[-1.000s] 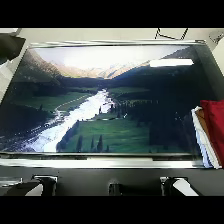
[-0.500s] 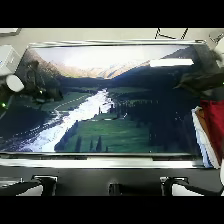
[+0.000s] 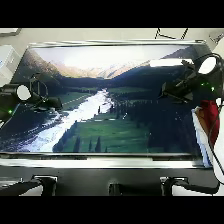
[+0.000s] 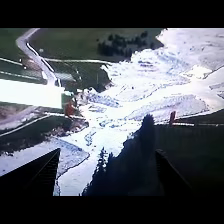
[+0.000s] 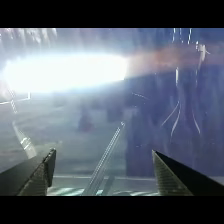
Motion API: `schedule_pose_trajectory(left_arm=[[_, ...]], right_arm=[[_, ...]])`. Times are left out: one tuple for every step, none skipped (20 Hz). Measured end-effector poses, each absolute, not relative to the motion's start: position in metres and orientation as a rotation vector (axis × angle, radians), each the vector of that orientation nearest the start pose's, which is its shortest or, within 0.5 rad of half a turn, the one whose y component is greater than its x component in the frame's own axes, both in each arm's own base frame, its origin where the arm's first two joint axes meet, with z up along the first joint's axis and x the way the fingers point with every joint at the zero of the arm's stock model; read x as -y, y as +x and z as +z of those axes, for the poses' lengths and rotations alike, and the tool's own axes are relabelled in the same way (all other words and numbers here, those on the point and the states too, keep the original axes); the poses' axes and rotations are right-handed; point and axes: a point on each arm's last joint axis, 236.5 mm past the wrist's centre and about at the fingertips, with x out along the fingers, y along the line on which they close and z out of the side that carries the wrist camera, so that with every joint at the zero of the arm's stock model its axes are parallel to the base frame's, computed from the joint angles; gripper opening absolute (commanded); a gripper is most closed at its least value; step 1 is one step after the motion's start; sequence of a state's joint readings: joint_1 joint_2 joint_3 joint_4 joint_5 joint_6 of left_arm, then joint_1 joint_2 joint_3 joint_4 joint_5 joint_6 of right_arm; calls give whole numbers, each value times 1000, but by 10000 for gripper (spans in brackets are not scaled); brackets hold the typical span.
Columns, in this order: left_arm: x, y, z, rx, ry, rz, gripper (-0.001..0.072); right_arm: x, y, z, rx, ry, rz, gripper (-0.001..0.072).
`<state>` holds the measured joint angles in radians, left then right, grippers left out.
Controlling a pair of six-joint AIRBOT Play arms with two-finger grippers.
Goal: Fold the clothes and pants, and hang the long-sleeved shirts on hangers.
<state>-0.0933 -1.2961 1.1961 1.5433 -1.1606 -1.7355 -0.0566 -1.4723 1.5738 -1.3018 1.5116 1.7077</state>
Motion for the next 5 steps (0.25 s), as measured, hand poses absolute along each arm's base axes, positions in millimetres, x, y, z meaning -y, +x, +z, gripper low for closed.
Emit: schedule_pose_trajectory(left_arm=[[42,389,14,-1266,-107,9,711],[42,389,14,-1266,-107,9,711],[42,388,14,-1267,-106,9,711],[42,388,13,-1267,-106,10,711],[42,388,13,-1267,-105,11,711]], right_arm=[[-40,405,63,-1408,356,68,706],[-41,405,63,-1409,356,68,706],[-41,404,63,-1412,355,69,706],[-41,404,63,-1412,355,70,706],[-41,404,63,-1412,355,70,706]])
